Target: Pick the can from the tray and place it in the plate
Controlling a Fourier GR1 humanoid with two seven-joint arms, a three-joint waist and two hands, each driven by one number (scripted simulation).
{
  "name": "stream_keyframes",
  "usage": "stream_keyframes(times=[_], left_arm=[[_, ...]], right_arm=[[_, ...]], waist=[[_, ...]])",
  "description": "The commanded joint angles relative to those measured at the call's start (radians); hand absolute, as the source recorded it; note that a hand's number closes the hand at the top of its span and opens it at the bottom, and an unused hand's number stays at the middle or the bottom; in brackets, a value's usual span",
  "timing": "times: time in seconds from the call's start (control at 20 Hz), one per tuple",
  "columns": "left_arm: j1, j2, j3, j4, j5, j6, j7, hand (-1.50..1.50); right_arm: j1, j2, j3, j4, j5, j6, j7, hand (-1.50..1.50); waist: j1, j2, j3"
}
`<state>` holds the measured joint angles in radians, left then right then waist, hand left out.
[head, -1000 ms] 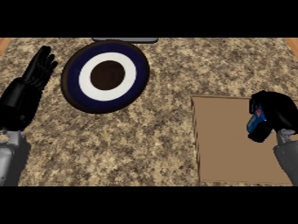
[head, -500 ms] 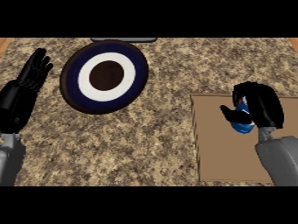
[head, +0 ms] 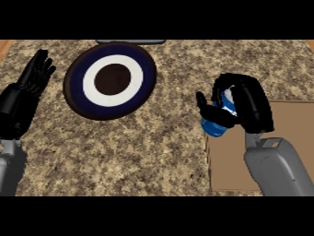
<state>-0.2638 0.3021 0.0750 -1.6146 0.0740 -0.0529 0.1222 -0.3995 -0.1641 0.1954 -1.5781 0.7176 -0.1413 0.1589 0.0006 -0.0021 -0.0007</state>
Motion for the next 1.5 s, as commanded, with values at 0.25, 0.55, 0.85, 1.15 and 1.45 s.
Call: stream_keyframes(times=[0.25,0.55,0.85,1.15,1.45], left_arm=[[-0.036,-0.008,0.026,0.063,-0.004,-0.027,-0.031,0.00],[-0.073,-0.040,-0.014,0.022,-0.038,0.007,0.017,0.00],[-0.095,-0.024,-0.012,-0.008,-0.017,-0.024,0.075,0.00],[-0.107,-0.042,-0.010,0.080,-0.029,-0.038,-0.031,0.00],[-0.096,-0.058,-0.034,0.027,-0.023,-0.044,0.001,0.00]], right_arm=[[-0.239,0.160,0.095,0.091,0.051,-0.001,0.142,1.50],[-0.489,0.163,0.171,0.397,-0.115,-0.184,0.175,1.50],[-0.701,0.164,0.244,0.649,-0.260,-0.294,0.241,1.50],[-0.820,0.164,0.284,0.927,-0.352,-0.360,0.137,1.50],[-0.856,0.164,0.312,1.030,-0.482,-0.389,0.126,1.50]], waist=[[0.004,0.003,0.000],[0.030,0.008,0.000],[0.052,0.010,0.000],[0.081,0.027,-0.001],[0.114,0.031,-0.001]])
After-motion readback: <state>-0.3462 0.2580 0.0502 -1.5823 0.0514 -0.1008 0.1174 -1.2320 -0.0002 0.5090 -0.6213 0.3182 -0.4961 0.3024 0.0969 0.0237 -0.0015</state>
